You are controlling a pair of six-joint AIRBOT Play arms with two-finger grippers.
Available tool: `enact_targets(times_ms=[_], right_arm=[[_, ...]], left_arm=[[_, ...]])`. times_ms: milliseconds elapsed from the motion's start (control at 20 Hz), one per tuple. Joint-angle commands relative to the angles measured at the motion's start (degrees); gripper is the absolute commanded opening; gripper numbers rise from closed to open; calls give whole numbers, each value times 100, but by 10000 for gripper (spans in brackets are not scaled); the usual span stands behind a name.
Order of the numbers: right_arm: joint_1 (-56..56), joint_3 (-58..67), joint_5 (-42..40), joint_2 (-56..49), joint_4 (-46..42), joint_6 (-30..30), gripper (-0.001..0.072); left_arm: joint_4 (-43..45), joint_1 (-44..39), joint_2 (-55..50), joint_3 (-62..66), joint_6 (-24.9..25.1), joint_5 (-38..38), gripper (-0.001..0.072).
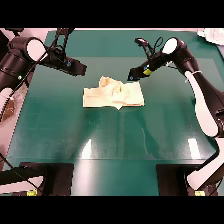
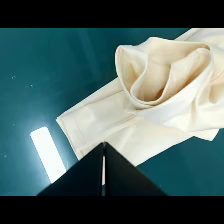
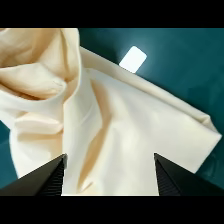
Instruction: Fold the shirts.
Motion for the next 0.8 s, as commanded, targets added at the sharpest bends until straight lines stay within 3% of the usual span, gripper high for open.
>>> enact_targets(times_ms=[0, 250, 500, 600, 650, 750], right_arm=[[4, -214, -160, 9, 37, -798, 626], [267, -133, -149, -262, 282, -984, 620], [579, 608, 136, -896, 238, -800, 598], [586, 800, 264, -1091, 216, -577, 476], [586, 817, 262, -1117, 216, -501, 295], [586, 817, 258, -1062, 216, -507, 39]], left_arm=[[0, -2, 2, -2, 0, 24, 22], [-7, -2, 2, -2, 2, 35, 22], [-7, -2, 2, -2, 2, -9, 22], [-4, -2, 2, -4, 4, -24, 23], [-2, -2, 2, -4, 7, -44, 23], [4, -2, 2, -24, 9, -81, 23]])
